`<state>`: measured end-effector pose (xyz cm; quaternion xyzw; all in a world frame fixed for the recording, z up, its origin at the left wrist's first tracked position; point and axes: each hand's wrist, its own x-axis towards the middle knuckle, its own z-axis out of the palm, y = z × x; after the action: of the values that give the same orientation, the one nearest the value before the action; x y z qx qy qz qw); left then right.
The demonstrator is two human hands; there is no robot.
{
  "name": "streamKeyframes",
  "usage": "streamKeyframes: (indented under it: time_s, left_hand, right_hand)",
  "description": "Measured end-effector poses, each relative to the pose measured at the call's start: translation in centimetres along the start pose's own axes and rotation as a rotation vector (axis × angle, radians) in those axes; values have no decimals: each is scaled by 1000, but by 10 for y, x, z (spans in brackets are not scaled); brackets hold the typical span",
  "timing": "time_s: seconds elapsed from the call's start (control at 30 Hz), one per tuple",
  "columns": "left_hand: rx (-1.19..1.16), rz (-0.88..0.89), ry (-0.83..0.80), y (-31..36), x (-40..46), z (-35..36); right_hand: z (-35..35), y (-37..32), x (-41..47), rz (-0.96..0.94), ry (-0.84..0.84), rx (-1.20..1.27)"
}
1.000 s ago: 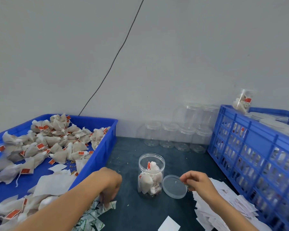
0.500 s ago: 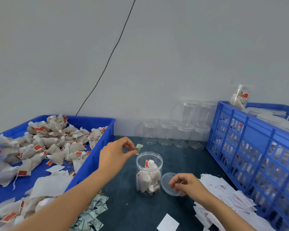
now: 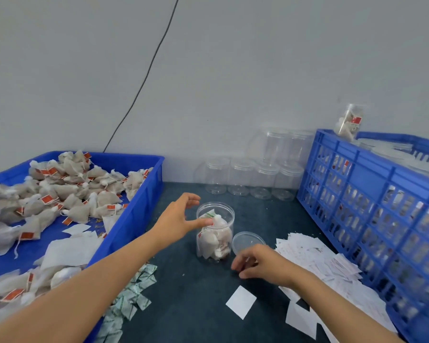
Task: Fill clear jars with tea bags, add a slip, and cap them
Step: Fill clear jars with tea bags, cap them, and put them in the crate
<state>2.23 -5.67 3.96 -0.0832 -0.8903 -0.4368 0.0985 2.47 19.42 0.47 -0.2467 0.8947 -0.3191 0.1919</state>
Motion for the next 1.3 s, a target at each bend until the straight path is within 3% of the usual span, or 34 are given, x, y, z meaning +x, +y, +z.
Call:
streamKeyframes:
  time_s: [0.23,0.5,0.77,0.9,0.97,1.07,1.3]
  left_hand:
    - [-34,-16,-111,0,-3,8]
    - [-39,-49,-145,0,-6,12]
    - [-133,-87,-150,0,-3,18]
    - [-135,-87,-148,2,-3,16]
    - [-132,-82,-132,2,-3,17]
    - [-120,-64,-115,2,-4,17]
    - [-58,-36,-99,4,-4,18]
  right_hand:
    - [9,-12,0,33,-182,-320]
    - [5,-16,6,0,-251,-385]
    - [-69,-52,-1,-141,192,71]
    - [-73,-76,14,-243,619,-49]
    - [-64,-83,25,-274,710,-150]
    - [-52,-86,39,-276,648,-307]
    - [-39,-90,55,-234,219,-713]
